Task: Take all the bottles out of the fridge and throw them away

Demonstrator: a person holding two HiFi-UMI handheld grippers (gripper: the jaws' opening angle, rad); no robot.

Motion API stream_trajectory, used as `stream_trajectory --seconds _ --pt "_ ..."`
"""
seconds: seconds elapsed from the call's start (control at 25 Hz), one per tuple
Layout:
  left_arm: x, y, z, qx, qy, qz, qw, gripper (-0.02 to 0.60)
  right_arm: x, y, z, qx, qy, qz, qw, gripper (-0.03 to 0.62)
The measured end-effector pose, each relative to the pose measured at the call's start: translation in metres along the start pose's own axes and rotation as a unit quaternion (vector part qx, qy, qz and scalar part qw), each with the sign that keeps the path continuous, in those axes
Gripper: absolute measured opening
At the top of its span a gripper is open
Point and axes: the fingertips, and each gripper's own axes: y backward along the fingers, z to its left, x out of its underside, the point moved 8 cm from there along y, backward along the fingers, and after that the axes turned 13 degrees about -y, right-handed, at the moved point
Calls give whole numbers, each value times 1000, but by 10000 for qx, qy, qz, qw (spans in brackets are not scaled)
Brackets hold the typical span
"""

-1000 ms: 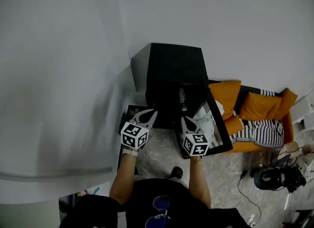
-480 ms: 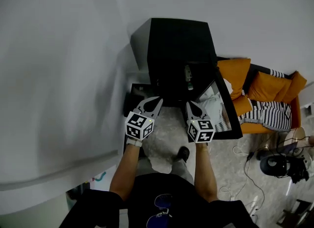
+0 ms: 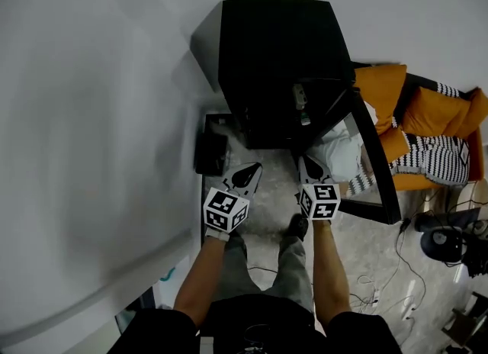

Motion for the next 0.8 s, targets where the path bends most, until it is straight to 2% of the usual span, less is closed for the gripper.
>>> stream_trajectory --seconds 0.32,0.56,0.68,0.8 --pt "2 -27 4 52 -104 -114 9999 6 0 -44 -44 507 -178 -469 9975 15" --pt "15 -55 15 97 -329 -355 9988 6 17 -105 -78 787 -232 -421 9957 177" --pt "33 -72 23 109 -448 -459 9979 6 32 -140 -93 952 -183 -423 9944 231" --pt "54 -87 35 131 -543 -532 9970 6 48 -172 -111 1166 -251 -479 9917 253"
